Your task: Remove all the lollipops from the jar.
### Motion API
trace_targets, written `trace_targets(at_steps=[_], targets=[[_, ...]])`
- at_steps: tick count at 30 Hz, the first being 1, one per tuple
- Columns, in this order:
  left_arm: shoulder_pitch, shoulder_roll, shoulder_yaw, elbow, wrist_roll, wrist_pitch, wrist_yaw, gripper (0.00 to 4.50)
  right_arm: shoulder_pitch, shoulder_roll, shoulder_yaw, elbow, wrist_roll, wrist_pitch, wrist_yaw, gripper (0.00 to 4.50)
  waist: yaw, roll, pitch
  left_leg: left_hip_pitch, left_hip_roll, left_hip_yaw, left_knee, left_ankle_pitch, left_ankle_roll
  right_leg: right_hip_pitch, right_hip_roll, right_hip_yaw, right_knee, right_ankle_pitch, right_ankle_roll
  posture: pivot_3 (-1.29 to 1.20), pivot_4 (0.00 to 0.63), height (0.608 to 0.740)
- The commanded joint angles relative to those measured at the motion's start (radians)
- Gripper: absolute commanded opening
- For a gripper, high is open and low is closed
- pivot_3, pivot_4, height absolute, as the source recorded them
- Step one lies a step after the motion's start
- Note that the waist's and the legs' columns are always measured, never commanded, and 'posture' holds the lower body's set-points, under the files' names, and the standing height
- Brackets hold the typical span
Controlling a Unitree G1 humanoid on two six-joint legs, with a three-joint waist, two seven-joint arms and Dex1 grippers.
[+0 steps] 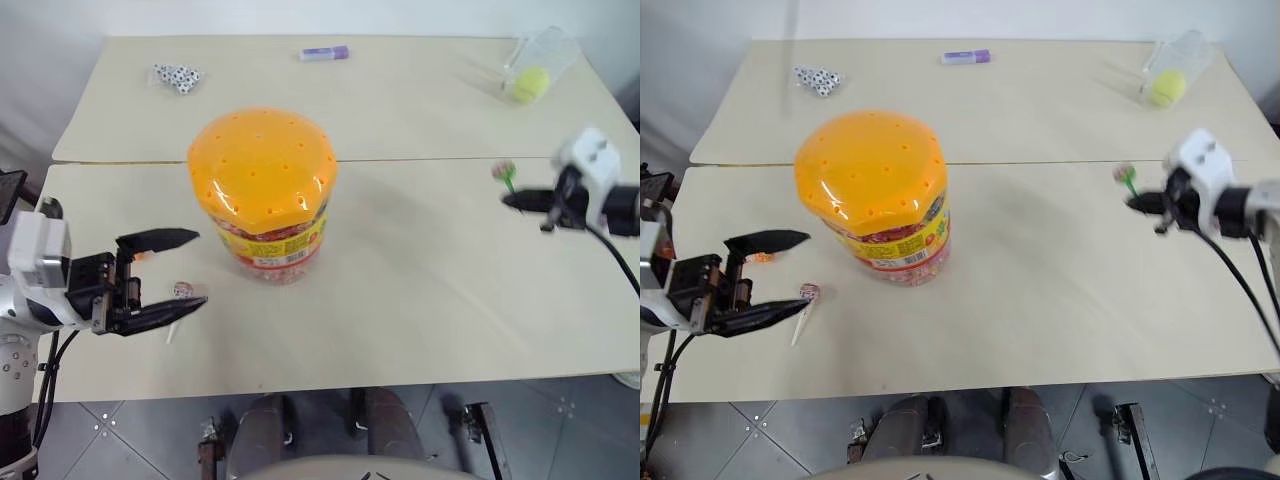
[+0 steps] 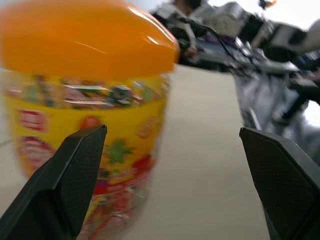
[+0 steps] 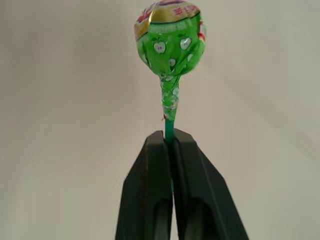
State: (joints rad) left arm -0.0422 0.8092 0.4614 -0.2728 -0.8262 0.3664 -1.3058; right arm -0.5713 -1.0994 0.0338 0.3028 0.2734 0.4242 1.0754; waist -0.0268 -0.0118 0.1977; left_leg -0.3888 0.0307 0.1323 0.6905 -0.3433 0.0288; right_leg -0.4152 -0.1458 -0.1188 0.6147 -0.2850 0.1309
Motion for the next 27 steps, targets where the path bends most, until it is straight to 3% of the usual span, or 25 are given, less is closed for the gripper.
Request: trace_targets(at_steps=[1,5,8,9,12,18,21,27], targets=[[-0.01,0.012,-0.017,-0.004,0.038,-0.056,-0.029,4.5,0.041,0.002,0.006,0.047,-0.081,-0.117,-0.002,0.03,-0.011,0.002,0.001,0.001,0.001,0.003,0.0,0.0,0.0,0.0,0.0,0.001,-0.001,0.0,0.0,0.0,0.15,0.74],[-0.003,0.005,-0.02,0.011,0.05,-0.073,-0.02,4.5,0.081,0.027,0.066,0.155,-0.231,-0.268,-0.09,0.03,-0.02,0.004,0.002,0.005,0.002,0.003,0.001,0.001,0.001,0.0,-0.001,0.006,0.0,0.0,0.0,0.0,0.15,0.74],[0.009,0.001,-0.007,0.008,0.035,-0.059,-0.003,4.5,0.087,0.061,0.03,0.195,-0.195,-0.237,-0.068,0.03,-0.019,0.003,0.001,0.005,0.005,0.002,0.001,0.0,0.001,0.0,-0.002,0.006,0.002,0.0,0.0,0.0,0.15,0.74],[0.017,0.003,0.005,0.013,0.037,-0.059,0.003,4.5,0.095,0.071,0.006,0.198,-0.168,-0.26,-0.047,0.49,-0.018,0.003,0.001,0.005,0.005,0.001,0.001,0.0,0.001,0.0,-0.002,0.006,0.002,0.0,0.0,0.0,0.15,0.74],[0.027,0.006,0.02,0.046,0.11,-0.108,0.053,4.5,0.106,0.09,-0.063,0.186,-0.1,-0.304,0.014,1.32,-0.014,0.003,0.001,0.005,0.006,0.001,0.002,0.0,0.001,0.0,-0.002,0.006,0.002,0.0,0.0,0.0,0.15,0.74],[0.09,-0.026,0.056,0.076,0.226,-0.174,0.188,4.5,0.117,0.228,-0.258,-0.048,0.261,-0.39,0.281,3.38,-0.008,0.006,0.002,0.005,0.006,0.001,0.001,0.0,0.002,0.0,-0.002,0.006,0.002,0.0,0.0,0.0,0.15,0.74],[0.164,-0.058,0.086,0.097,0.264,-0.207,0.239,4.5,0.094,0.298,-0.19,-0.185,0.296,-0.367,0.314,4.32,-0.003,0.006,0.002,0.005,0.006,0.0,0.001,0.0,0.001,0.0,-0.002,0.004,0.003,0.0,0.0,0.0,0.15,0.74],[0.226,-0.135,0.095,0.115,0.377,-0.314,0.376,4.5,0.116,0.428,-0.026,-0.209,0.212,-0.539,0.442,4.47,0.012,0.005,0.002,0.004,0.005,-0.005,0.003,-0.001,0.001,0.001,-0.004,0.001,0.004,0.001,0.0,0.0,0.15,0.74]])
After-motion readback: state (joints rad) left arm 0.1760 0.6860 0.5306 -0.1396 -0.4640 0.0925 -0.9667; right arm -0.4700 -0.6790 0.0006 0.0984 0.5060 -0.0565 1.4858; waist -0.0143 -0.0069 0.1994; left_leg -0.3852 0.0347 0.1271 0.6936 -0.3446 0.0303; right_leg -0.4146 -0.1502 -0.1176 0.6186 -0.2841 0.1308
